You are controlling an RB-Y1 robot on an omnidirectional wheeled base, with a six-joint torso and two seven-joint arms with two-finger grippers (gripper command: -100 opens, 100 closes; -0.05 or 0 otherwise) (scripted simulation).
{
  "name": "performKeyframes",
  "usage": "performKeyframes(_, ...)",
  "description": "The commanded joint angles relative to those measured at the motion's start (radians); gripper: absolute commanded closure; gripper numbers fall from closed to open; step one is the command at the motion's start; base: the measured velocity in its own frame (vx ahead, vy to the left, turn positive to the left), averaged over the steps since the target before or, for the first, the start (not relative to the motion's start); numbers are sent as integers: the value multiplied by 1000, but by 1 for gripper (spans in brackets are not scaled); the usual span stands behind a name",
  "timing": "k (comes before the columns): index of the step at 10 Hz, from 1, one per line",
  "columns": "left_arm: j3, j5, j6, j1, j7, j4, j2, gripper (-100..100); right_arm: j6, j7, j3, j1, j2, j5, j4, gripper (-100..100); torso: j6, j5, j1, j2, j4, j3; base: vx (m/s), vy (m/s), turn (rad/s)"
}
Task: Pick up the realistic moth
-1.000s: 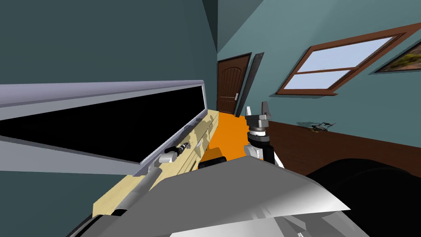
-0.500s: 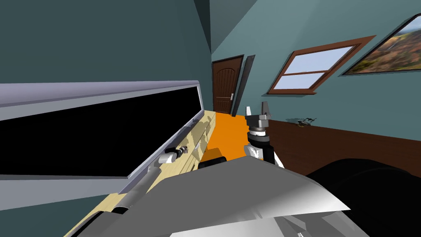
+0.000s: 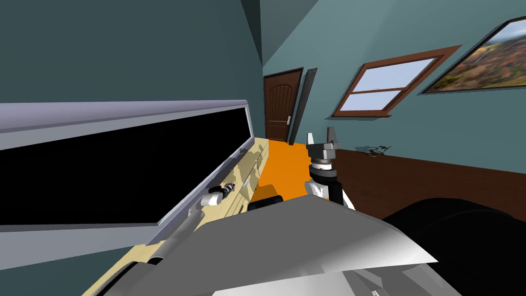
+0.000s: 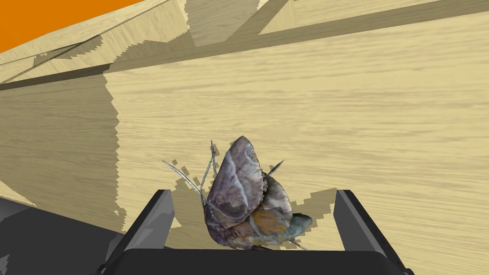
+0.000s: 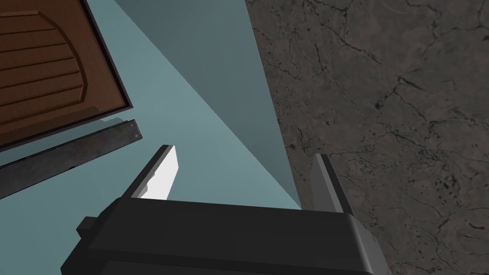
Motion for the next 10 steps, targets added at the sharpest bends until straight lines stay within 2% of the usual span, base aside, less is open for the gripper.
performKeyframes(1,0,0,0,0,0,0,0,100,0,0,0,0,0,0,0,0,0,0,0,0,0,0,0,0,0)
performKeyframes(5,0,1,0,0,0,-1,0,100,0,0,0,0,0,0,0,0,0,-1,-1,-1,-1,-1,0,-1,-3)
performKeyframes(6,0,1,-1,-1,0,-1,0,0,0,0,0,0,0,0,0,0,0,-1,-1,-1,-1,-1,0,0,0)
performKeyframes(7,2,23,24,-2,-8,-30,25,100,0,0,0,0,0,0,0,0,0,-1,-1,-1,-1,-1,18,-11,52)
performKeyframes(8,3,38,42,-3,-13,-51,42,100,0,0,0,0,0,0,0,0,0,-1,-2,-2,0,-1,21,-24,72)
performKeyframes(9,2,31,27,0,-10,-39,33,100,0,0,0,0,0,0,0,0,-1,-2,-3,-2,-1,-1,9,-9,19)
performKeyframes(10,3,34,31,-1,-12,-41,36,0,0,0,0,0,0,0,0,0,0,-1,-2,-2,-1,-1,0,0,0)
